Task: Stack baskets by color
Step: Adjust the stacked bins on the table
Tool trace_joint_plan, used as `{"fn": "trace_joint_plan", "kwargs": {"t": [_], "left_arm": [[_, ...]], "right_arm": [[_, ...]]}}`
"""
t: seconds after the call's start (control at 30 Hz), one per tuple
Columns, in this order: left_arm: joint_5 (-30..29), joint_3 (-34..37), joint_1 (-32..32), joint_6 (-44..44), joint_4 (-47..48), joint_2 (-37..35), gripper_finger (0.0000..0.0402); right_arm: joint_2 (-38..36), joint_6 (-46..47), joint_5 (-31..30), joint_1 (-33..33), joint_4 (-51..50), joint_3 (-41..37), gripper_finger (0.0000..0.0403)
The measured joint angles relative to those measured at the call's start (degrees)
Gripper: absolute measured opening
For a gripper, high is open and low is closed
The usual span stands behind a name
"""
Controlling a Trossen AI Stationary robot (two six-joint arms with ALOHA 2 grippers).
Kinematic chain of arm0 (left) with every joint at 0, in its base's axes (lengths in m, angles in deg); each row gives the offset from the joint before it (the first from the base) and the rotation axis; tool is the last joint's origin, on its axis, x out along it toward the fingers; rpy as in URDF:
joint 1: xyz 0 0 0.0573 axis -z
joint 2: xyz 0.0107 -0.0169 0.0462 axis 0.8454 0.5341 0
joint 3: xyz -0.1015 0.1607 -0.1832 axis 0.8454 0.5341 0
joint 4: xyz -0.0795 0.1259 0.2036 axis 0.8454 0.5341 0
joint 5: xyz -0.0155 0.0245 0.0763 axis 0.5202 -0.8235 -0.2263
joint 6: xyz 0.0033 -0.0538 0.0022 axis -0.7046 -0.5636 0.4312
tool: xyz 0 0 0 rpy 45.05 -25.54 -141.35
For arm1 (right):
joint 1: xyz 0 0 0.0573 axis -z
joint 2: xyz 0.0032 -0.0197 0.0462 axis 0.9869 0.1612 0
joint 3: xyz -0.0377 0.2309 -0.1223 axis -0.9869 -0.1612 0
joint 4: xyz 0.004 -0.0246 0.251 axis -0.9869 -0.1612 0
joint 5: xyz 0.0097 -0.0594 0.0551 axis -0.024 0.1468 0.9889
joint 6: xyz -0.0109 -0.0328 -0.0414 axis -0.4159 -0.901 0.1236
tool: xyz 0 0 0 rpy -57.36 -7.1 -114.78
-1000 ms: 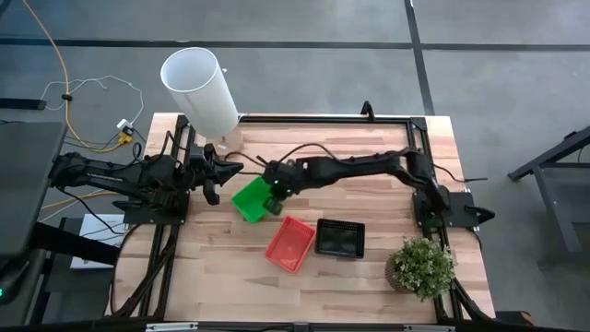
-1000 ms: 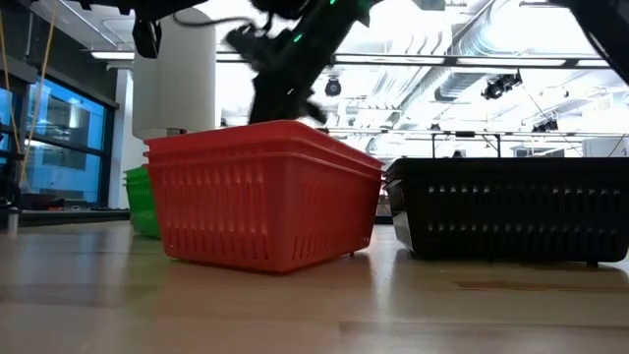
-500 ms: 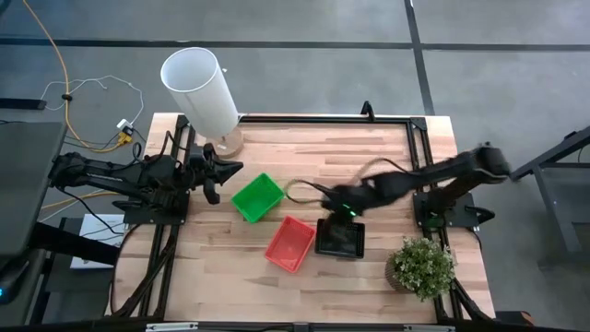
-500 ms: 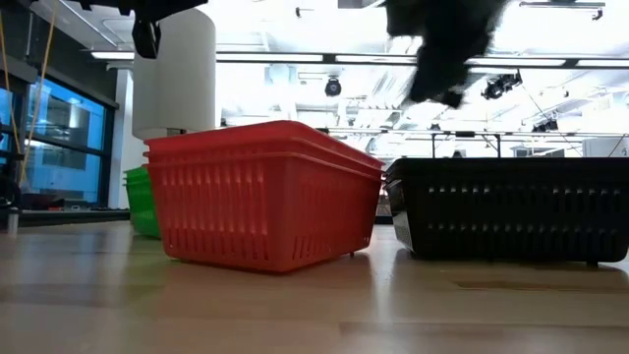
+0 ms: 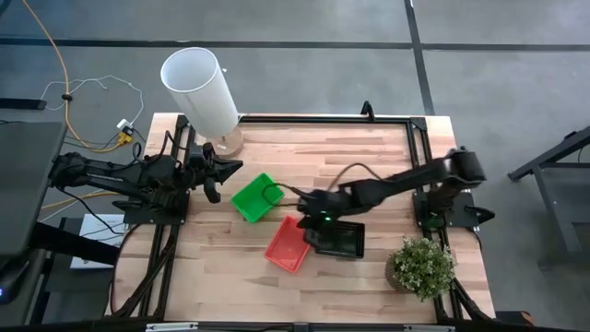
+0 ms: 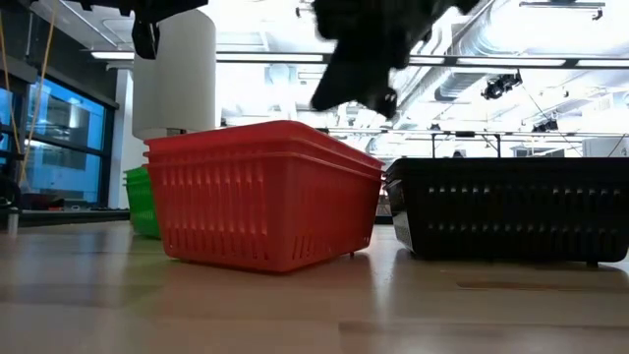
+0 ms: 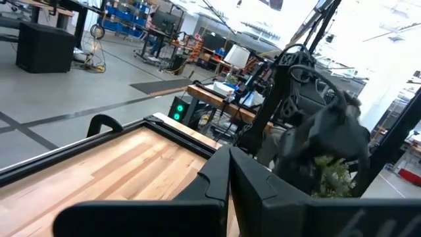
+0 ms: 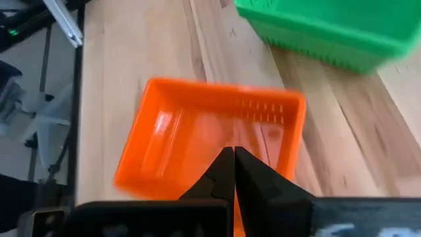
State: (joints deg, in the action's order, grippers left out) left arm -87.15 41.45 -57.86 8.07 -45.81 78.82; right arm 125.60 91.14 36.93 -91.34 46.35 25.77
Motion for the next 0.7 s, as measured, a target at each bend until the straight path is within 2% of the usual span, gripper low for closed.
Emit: {"fn": "trace_joint_plan", "kwargs": {"t": [0.17, 0.33, 0.5, 0.7], "left_arm": [[0.0, 0.0, 0.0, 0.0, 0.0, 0.0, 0.0], [0.0, 0.0, 0.0, 0.0, 0.0, 0.0, 0.0], [0.0, 0.0, 0.0, 0.0, 0.1, 0.0, 0.0], [0.0, 0.0, 0.0, 0.0, 0.2, 0.0, 0.0]], "right_arm": [[9.2, -5.9, 1.3, 1.7, -12.7, 9.9, 0.0], [13.9, -12.0, 1.4, 2.0, -25.1, 16.4, 0.0], [14.2, -14.8, 1.1, 3.2, -27.3, 16.8, 0.0], [14.2, -20.4, -5.0, 5.5, -29.0, 16.7, 0.0]]}}
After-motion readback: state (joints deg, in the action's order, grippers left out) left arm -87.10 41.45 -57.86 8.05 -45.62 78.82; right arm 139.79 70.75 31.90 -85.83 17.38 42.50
